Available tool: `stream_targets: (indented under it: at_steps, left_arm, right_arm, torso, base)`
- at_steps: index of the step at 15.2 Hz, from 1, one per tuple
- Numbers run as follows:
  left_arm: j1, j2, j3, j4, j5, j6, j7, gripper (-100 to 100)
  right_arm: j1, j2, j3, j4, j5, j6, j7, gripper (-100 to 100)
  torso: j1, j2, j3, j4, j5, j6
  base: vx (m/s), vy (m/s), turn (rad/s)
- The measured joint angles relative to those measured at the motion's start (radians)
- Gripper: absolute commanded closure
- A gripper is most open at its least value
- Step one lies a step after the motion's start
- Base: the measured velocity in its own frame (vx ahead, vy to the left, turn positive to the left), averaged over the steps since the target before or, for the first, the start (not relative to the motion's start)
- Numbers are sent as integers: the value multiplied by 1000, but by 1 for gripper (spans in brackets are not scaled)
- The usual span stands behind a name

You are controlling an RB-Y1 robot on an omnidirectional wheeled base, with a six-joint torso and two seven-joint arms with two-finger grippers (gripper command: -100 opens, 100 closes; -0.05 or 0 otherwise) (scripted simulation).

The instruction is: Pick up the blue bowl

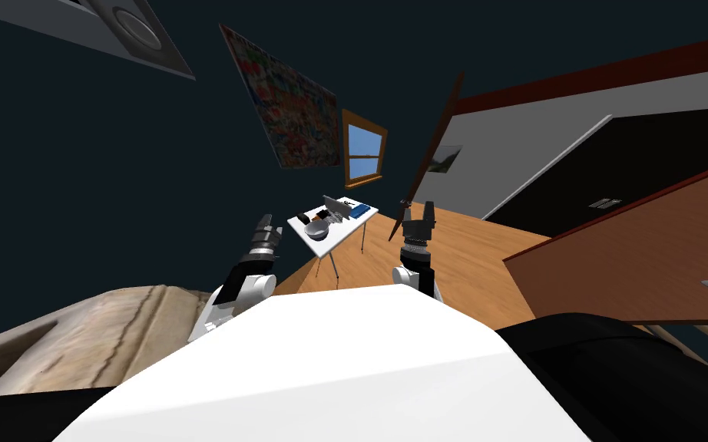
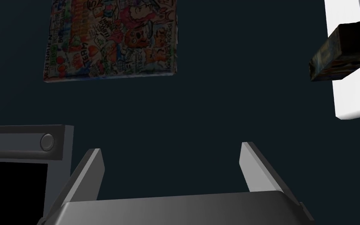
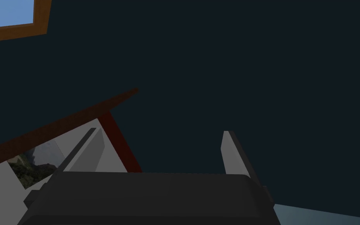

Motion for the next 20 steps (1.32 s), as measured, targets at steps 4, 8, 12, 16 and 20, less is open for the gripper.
stream_targets:
  at_steps: [4,8,12,16,20]
  left_arm:
    - [-14,13,21,0,13,78,-28,-100]
    - [-27,21,36,3,22,149,-51,-100]
    - [-37,29,53,1,32,221,-73,-100]
    - [-53,39,75,2,46,301,-104,-100]
    - [-65,47,92,1,57,377,-126,-100]
  right_arm:
    - [0,0,0,0,0,0,0,0]
    - [0,0,0,0,0,0,0,0]
    - [0,0,0,0,0,0,0,0]
    - [0,0,0,0,0,0,0,0]
    - [0,0,0,0,0,0,0,0]
  torso:
    - [0,-1,0,0,0,0]
    - [0,0,0,0,0,0]
    - [1,0,0,0,0,0]
    - [0,-1,-1,0,0,0]
    - [0,0,0,0,0,0]
  base:
    - [39,-37,-15]
    - [31,-29,-11]
    - [28,-26,-12]
    - [42,-34,-13]
    - [28,-32,-12]
